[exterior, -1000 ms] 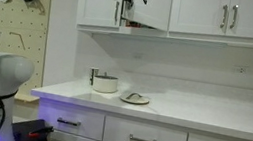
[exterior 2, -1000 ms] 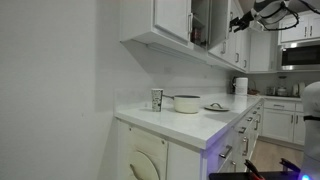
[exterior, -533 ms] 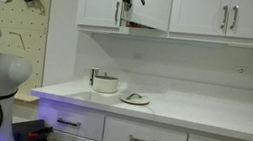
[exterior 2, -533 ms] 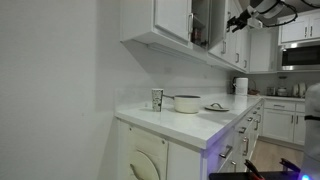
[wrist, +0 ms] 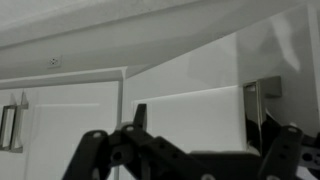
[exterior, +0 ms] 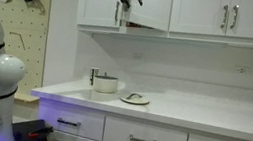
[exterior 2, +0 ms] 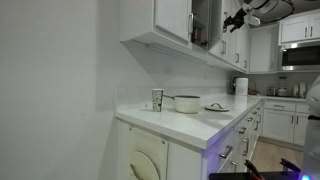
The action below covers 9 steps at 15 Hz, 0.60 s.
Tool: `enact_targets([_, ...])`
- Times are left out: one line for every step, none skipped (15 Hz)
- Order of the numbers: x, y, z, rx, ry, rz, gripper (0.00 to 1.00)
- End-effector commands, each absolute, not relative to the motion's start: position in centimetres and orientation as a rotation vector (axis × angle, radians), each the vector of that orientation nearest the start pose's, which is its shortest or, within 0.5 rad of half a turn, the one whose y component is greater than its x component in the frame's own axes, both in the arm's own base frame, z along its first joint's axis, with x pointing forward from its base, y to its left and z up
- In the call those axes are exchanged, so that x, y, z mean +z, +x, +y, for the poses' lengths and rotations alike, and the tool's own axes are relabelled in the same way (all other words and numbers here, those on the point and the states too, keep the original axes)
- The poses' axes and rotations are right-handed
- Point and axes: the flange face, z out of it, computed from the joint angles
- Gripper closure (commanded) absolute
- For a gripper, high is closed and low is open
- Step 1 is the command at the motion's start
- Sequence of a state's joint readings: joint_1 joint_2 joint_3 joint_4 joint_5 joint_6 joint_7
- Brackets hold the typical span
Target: Close the drawer, uncover the pot and put the lid on the mat, and then open the second overhead cabinet door from the left
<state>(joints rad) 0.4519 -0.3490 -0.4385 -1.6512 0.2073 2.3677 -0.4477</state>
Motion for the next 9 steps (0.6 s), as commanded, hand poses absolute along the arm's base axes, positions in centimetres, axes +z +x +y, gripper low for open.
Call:
enact_targets([83.3, 48.5, -7.6, -1.438, -2.742, -0.383, 0.0])
enact_targets([83.5, 48.4, -7.6, -1.43, -2.754, -0.378, 0.0])
enact_targets([83.6, 48.4, -7.5, -1.424, -2.764, -0.371, 0.0])
enact_targets([83.7, 48.4, -7.4, -1.419, -2.774, -0.364, 0.0])
enact_targets([83.8, 48.3, -7.4, -1.417, -2.782, -0.353, 0.0])
enact_targets([83.8, 48.4, -7.5, -1.417, -2.789, -0.341, 0.0])
enact_targets([83.8, 48.6, -7.7, -1.422, -2.793, -0.326, 0.0])
enact_targets([83.7, 48.7, -7.8, -1.426, -2.794, -0.315, 0.0])
enact_targets([83.5, 49.0, -8.4, -1.424, -2.793, -0.304, 0.0])
